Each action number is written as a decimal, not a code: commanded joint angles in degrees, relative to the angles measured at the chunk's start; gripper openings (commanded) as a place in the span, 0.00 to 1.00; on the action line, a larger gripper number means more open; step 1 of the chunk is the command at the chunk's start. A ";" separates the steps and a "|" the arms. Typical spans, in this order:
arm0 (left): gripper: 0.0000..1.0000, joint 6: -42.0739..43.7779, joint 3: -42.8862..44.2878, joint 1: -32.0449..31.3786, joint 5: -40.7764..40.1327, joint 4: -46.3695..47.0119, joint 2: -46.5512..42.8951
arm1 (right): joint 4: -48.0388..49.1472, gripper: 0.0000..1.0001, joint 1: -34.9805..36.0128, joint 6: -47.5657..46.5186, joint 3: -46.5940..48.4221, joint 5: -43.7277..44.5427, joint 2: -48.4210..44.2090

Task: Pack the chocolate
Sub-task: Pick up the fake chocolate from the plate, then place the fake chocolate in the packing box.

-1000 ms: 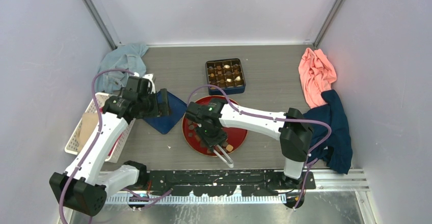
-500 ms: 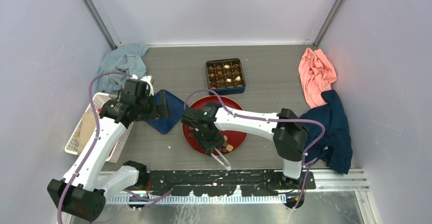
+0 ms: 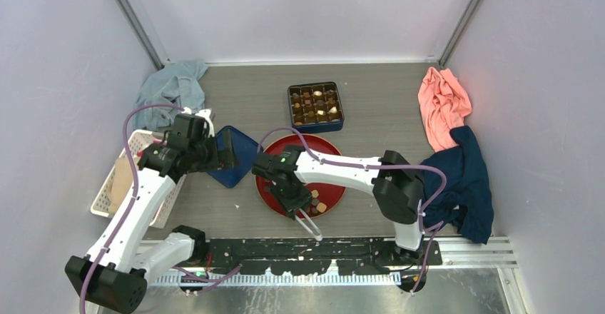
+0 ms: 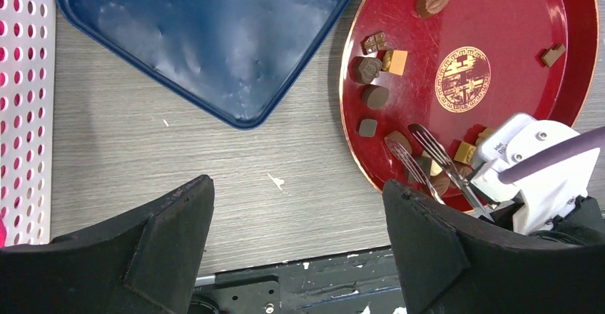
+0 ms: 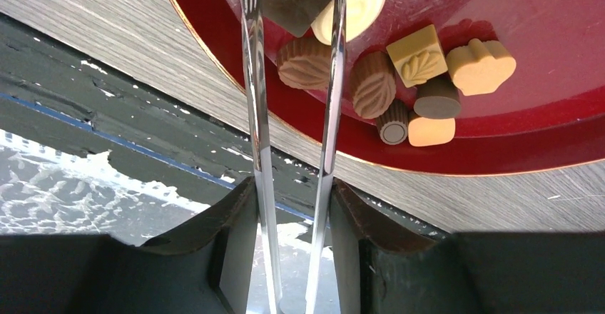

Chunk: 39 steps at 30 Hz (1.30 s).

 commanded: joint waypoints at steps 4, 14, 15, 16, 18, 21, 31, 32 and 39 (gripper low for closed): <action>0.89 -0.49 -0.41 0.36 -0.76 -0.01 -2.34 | -0.38 0.34 0.30 -0.09 3.83 -0.40 0.97; 0.89 -0.97 -0.39 0.36 -0.68 0.38 -2.13 | -3.74 0.18 -0.75 -0.41 7.56 7.20 -2.58; 0.89 -1.01 -0.33 0.36 -0.76 0.40 -2.02 | -3.84 0.18 -1.35 -0.36 7.68 7.37 -3.35; 0.89 -1.02 -0.28 0.36 -0.81 0.45 -1.95 | -3.97 0.18 -2.03 -0.24 7.76 7.51 -4.03; 0.89 -1.18 -0.24 0.36 -1.02 0.41 -1.77 | -4.27 0.16 -3.66 -0.06 7.82 7.61 -5.30; 0.89 -1.40 0.09 0.36 -1.13 0.70 -1.36 | -4.11 0.15 -7.20 0.07 7.70 6.65 -6.87; 0.89 -0.81 2.95 0.36 -3.17 2.38 3.77 | -3.91 0.15 -21.53 -1.78 7.68 2.73 -10.35; 0.89 -0.68 3.21 0.36 -3.17 2.73 4.50 | -4.22 0.15 -22.65 -2.23 8.21 2.73 -10.23; 0.89 0.66 7.13 0.36 -2.15 4.72 12.20 | -5.21 0.14 -28.41 -5.30 12.07 1.14 -7.17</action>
